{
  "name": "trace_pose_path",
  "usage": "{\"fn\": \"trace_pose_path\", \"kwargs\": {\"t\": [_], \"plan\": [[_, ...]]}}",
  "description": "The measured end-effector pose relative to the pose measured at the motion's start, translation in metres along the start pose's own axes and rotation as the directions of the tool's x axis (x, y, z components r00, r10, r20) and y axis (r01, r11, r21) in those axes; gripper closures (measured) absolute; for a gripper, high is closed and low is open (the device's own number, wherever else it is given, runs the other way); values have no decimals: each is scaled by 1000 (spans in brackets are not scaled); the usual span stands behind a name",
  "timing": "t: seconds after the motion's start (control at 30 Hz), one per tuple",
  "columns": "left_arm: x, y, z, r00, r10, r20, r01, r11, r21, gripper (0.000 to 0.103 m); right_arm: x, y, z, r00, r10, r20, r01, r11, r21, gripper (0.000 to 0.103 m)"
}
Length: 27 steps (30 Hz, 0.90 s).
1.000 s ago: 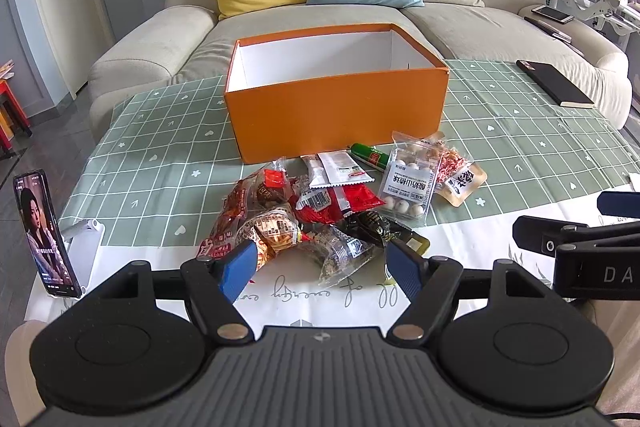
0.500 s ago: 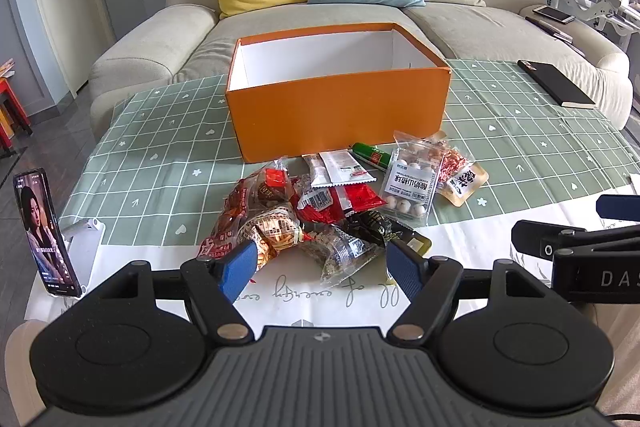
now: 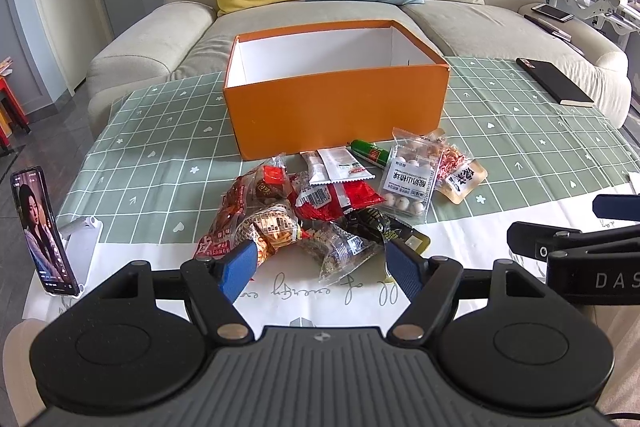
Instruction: Organize snacks
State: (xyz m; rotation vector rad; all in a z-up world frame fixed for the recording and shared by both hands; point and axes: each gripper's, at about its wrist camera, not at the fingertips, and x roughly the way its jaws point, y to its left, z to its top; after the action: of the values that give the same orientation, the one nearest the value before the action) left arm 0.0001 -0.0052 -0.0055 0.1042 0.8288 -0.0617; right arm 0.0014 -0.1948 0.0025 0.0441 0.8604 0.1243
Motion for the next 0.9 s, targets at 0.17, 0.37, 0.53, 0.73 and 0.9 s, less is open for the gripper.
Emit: {"fn": "trace_pose_path", "kwargs": {"t": [0.17,0.37,0.53,0.73,0.9], "plan": [[1,1,-1,1000,-3,-5,3,1000,-6,17,0,1,0,1000,-3,-2,3,1000,-6,3],[2,3,-1,1000,-3,-7,3,1000,-13,17,1,2,0,1000,-4,-6,4,1000,-11,3],[2,3,-1,1000,-4,-7,4,1000,-13,17,1,2,0,1000,-5,-7,5,1000,-11,3],[2,3,-1,1000,-3,-7,3,1000,-14,17,1,2,-1,1000,-3,-10,3,1000,-9,3],[2,3,-1,1000,-4,-7,4,1000,-14,17,1,2,-1,1000,-3,-10,3,1000,-9,3]]}}
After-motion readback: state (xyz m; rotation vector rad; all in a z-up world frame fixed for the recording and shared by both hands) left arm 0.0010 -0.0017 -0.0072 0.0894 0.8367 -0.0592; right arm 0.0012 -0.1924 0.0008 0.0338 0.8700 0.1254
